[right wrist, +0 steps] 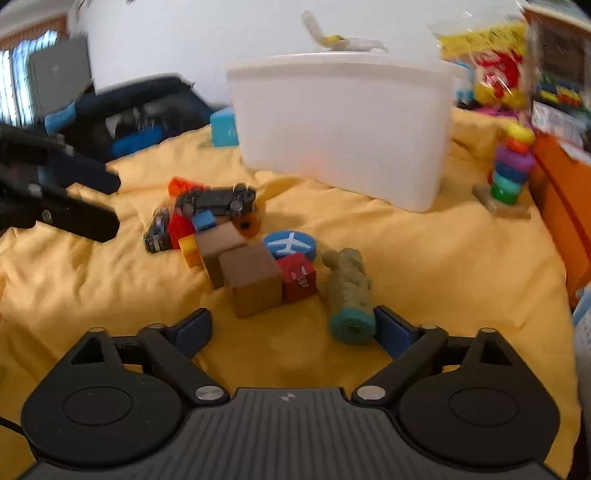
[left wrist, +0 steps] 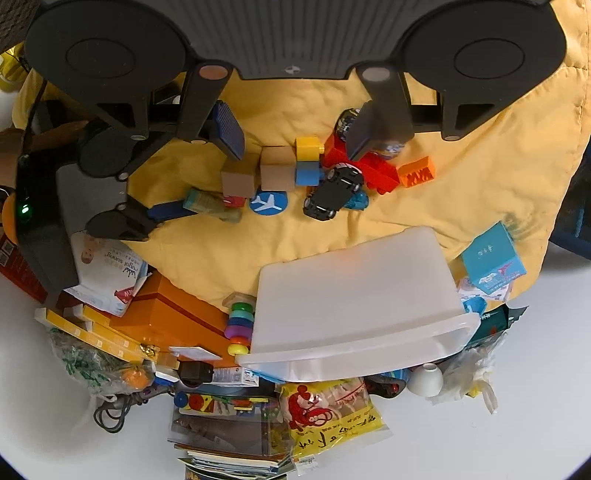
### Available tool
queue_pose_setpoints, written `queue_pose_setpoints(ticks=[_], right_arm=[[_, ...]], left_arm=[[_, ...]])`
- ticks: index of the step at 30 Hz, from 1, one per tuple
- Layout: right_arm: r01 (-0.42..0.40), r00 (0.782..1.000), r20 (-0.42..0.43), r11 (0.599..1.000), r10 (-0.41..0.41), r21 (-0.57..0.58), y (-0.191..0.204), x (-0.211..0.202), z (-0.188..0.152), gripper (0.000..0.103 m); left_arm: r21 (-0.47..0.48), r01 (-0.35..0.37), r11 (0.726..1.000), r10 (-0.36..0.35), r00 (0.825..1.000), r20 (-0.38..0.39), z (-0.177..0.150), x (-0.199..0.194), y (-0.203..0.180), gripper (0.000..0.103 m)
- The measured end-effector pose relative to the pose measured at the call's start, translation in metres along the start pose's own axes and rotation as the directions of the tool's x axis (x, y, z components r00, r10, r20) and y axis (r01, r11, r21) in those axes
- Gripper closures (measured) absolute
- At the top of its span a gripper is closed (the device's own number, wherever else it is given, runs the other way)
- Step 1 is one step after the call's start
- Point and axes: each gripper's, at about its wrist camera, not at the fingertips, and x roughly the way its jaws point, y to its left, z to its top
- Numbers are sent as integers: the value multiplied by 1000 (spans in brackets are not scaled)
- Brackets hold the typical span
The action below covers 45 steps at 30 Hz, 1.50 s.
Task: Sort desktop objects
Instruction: 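Move both open tools back over the toy pile, then grasp the brown wooden cube with the right tool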
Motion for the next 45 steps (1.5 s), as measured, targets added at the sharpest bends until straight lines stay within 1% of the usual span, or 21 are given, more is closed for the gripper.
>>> queue_pose_setpoints(ticks=[2,5,10,17,26,31,36,40,45], right_arm=[[-2,1000,-15,1000,2,-18,3,4,1,0],[-15,1000,-10,1000,15,1,-1,3,2,0],[-8,1000,-11,1000,8,-9,1,1,-1,0],[-8,1000,-11,1000,7,-9,1,2,0,0],[-9,1000,-10,1000,9,-9,1,2,-1,0],[-9,1000,-10,1000,9,-9,1,2,-1,0],[-9,1000,-10,1000,9,-9,1,2,-1,0],[-8,1000,-11,1000,7,-12,1,2,0,0],[-9,1000,-10,1000,9,-6,1,2,0,0]], left_arm=[[4,7,1000,-7,1000,-8,0,2,-3,38],[18,21,1000,-21,1000,-12,1,5,-8,38],[29,52,998,-51,999,-19,2,10,-15,38],[45,63,997,-62,998,-31,4,13,-20,38],[35,18,999,-17,999,-36,-3,5,-12,38],[5,-13,1000,13,999,-47,-7,3,0,38],[-3,-26,1000,25,999,-31,-7,1,7,38],[2,-24,1000,24,999,-28,-7,4,11,38],[26,-4,1000,5,999,-32,-7,8,12,39]])
